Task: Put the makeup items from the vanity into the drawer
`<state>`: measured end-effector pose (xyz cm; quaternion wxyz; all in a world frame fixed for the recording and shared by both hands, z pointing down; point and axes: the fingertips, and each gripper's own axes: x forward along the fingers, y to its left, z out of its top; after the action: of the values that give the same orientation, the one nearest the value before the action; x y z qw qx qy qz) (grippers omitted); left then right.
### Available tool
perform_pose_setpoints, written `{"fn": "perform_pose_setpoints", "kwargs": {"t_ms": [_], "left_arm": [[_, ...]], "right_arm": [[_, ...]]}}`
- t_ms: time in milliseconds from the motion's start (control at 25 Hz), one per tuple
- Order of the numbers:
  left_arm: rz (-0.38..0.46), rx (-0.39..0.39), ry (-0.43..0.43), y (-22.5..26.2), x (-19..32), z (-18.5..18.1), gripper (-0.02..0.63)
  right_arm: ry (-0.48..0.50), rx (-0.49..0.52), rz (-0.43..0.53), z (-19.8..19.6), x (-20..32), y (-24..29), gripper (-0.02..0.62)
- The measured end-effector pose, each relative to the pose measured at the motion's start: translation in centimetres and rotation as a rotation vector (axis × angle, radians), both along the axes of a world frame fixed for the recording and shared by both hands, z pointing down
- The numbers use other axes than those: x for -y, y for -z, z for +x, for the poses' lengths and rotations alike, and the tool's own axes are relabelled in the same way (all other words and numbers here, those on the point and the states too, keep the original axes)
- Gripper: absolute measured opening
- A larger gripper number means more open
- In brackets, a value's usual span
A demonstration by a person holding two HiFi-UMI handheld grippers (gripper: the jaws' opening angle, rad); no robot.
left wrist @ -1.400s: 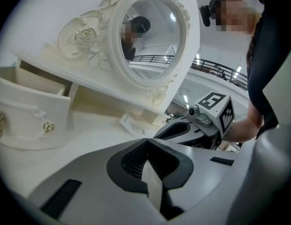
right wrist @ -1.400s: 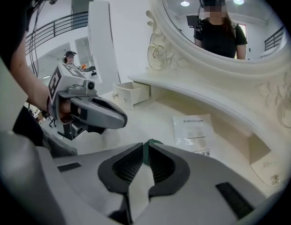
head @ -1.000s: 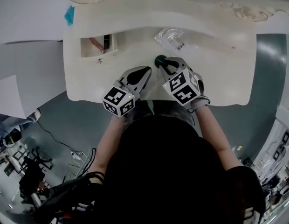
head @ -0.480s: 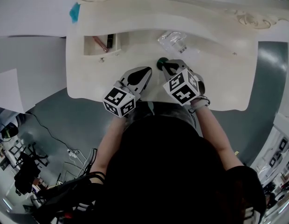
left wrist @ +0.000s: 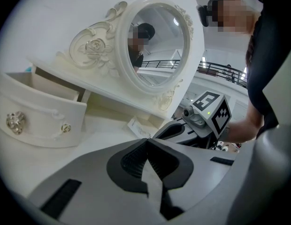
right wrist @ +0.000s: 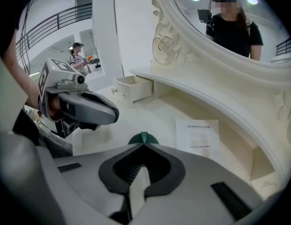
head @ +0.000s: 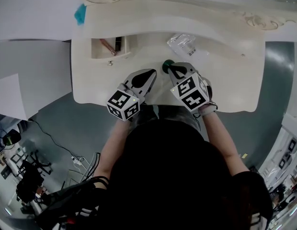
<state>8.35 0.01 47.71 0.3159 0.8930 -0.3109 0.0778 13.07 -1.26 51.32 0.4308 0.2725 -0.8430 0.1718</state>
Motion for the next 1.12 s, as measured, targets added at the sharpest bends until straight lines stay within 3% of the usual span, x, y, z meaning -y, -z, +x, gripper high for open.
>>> {"fn": "perform_pose_setpoints", "kwargs": {"t_ms": [520, 1120], "left_arm": [[0.020, -0.017, 0.020, 1.1, 0.8, -6.0, 0.015], [0.049, -0.025, 0.148, 2.0, 1.3, -14.9, 0.015]], "right_arm": [[0.049, 0.050, 0.061, -7.6, 1.4, 3.9, 0.021], [0.132, 0.144, 0.109, -17.5, 4.0, 7.6, 0.021]]}}
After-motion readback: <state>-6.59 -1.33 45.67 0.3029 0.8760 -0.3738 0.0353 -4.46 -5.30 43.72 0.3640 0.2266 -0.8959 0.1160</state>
